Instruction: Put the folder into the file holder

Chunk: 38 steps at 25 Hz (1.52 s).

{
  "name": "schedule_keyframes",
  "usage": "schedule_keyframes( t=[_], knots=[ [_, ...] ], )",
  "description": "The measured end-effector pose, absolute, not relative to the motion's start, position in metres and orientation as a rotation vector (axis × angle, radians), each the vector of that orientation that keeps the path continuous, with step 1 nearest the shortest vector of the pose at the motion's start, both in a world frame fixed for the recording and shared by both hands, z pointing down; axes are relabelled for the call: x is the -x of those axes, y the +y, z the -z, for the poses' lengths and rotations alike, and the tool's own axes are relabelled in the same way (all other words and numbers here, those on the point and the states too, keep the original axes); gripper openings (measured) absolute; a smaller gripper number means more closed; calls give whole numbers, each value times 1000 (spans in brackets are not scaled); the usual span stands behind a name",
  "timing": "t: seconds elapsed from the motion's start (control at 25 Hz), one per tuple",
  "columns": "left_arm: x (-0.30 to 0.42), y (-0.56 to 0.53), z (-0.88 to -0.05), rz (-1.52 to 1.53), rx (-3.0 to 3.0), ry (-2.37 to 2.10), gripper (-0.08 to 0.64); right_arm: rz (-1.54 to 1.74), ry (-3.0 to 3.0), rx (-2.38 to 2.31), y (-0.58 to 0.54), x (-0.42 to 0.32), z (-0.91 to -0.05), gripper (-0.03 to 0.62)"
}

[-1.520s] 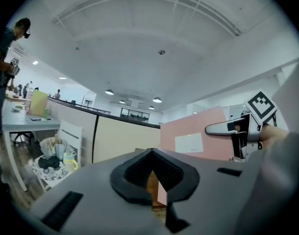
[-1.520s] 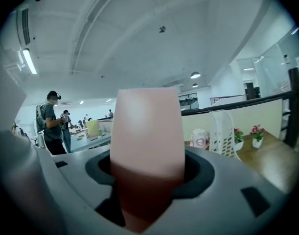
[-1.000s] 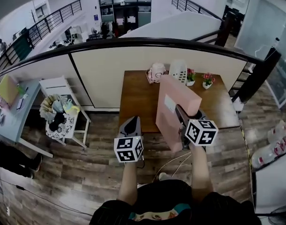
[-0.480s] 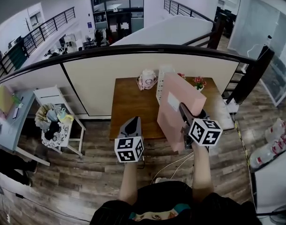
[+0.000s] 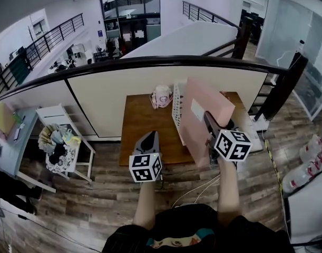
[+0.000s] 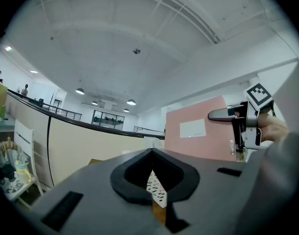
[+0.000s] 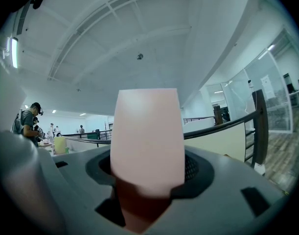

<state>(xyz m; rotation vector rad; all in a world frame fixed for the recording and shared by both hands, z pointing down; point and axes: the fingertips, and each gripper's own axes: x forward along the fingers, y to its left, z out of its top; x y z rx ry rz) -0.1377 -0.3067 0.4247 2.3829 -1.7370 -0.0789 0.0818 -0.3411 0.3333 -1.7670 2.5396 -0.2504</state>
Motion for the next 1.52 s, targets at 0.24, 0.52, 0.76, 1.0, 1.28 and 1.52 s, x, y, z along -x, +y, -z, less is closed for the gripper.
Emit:
schedule_keyframes(
  t=[0.24,0.52,0.76,1.0,1.28,1.52],
  knots=[
    [132,-329,-420,87,-2372,-1772,-3,239,2537,1761,-372,-93,-330,278],
    [126,-351,-424,89,-2336,-1820,-3,238,2574,1736,-404,-99,-338,278],
    [132,-361,-430,50,-2282,-1881,-3,242,2581,1725,-428,-99,-343,279],
    [138,-370,-432,28,-2226,-1952,-3,244,2607,1695,-449,-98,-351,279],
    [128,-375,-433,-14,-2239,-1968,-3,215,2619,1665,-463,-92,-348,279],
    [128,-383,-433,-38,-2249,-1970,-3,177,2618,1675,-473,-83,-350,279]
  ],
)
